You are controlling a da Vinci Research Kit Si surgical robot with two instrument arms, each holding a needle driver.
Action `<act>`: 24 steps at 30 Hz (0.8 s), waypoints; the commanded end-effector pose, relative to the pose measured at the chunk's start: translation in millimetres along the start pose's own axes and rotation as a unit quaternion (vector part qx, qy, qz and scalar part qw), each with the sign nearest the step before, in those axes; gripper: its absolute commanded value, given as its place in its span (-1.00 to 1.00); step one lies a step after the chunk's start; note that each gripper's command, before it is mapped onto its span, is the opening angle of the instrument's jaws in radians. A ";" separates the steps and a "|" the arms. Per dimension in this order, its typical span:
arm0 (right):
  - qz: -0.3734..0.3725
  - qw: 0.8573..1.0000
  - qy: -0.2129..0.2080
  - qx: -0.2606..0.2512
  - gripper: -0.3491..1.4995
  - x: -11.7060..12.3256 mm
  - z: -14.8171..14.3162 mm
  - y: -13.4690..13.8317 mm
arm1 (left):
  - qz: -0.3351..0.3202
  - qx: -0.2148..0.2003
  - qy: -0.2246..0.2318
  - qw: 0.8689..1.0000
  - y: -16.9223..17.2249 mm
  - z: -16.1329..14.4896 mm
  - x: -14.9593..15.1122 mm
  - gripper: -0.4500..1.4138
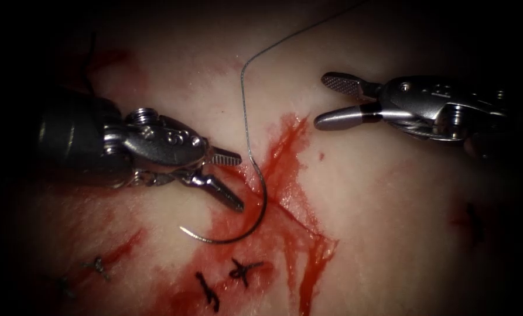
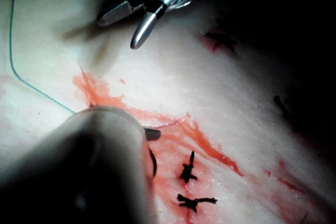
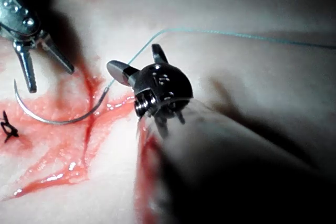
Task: Wound Closure
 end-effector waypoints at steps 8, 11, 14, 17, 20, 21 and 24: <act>0.005 1.000 0.001 0.001 0.78 0.1 1.0 0.0 | 0.003 0.030 -0.071 0.997 0.4 3.8 -2.9 0.17; 0.005 1.000 0.001 0.001 0.78 0.1 1.0 0.0 | 0.008 0.024 -0.080 0.996 0.5 4.1 -3.4 0.15; 0.005 1.000 0.001 0.001 0.78 0.1 1.0 0.0 | 0.014 0.019 -0.083 0.996 0.6 4.1 -3.7 0.13; 0.005 1.000 0.001 0.001 0.78 0.1 1.0 0.0 | 0.018 0.014 -0.086 0.996 1.1 3.9 -3.7 0.12; 0.005 1.000 0.001 0.001 0.78 0.1 1.0 0.0 | 0.015 0.011 -0.088 0.996 1.5 3.7 -3.4 0.10; 0.005 1.000 0.001 0.001 0.78 0.1 1.0 0.0 | 0.014 0.010 -0.088 0.996 1.5 3.6 -3.2 0.10; 0.005 1.000 0.001 0.001 0.78 0.1 1.0 0.0 | -0.002 0.005 -0.084 0.996 1.4 3.3 -2.7 0.10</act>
